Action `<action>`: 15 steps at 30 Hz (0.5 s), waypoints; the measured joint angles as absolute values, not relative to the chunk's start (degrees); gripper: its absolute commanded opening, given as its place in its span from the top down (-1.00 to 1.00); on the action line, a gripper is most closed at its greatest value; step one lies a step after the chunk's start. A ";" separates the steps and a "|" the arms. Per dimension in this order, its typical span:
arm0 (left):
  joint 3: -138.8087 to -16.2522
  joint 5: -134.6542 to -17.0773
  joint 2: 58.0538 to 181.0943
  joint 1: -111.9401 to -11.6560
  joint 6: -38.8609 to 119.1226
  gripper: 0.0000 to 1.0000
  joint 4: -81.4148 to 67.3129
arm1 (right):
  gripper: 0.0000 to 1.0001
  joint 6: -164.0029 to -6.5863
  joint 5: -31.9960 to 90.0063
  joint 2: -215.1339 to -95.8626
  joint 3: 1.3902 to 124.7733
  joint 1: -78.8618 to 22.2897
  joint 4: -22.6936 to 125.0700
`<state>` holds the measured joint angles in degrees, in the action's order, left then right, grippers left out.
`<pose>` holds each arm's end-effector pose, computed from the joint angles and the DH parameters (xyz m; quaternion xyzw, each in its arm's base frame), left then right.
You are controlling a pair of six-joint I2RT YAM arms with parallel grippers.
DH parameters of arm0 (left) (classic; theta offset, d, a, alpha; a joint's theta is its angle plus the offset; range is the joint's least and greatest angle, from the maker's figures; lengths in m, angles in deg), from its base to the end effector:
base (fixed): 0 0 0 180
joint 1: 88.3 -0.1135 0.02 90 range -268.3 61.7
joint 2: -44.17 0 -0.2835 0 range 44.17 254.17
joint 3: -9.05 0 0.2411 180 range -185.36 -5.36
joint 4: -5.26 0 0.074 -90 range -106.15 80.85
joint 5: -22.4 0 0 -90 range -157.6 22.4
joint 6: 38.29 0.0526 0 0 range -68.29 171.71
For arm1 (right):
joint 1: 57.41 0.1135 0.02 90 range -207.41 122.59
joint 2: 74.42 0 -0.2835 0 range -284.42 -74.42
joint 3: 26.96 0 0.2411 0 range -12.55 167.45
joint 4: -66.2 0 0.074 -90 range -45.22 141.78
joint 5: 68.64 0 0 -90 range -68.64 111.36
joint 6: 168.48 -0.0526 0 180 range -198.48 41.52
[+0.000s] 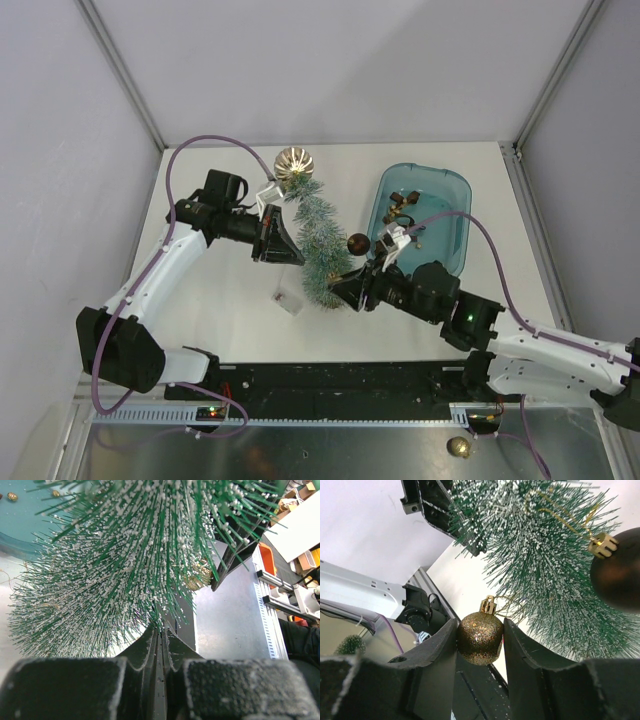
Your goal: Decorate the small christmas tree
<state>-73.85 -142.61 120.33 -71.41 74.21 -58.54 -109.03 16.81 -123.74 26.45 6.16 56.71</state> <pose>0.2142 -0.1181 0.3435 0.4189 0.6581 -0.5721 0.2532 0.0935 0.1786 0.3338 -0.1844 0.7162 0.4723 0.4796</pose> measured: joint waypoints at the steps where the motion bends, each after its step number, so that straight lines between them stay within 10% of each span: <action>1: -73.85 -142.63 120.33 -71.41 74.21 0.82 -58.52 | 0.26 -109.13 17.27 -124.22 26.50 6.16 56.89; 15: -73.85 -142.63 120.13 -71.41 74.21 0.82 -58.52 | 0.12 -110.38 9.24 -126.45 26.50 9.70 53.37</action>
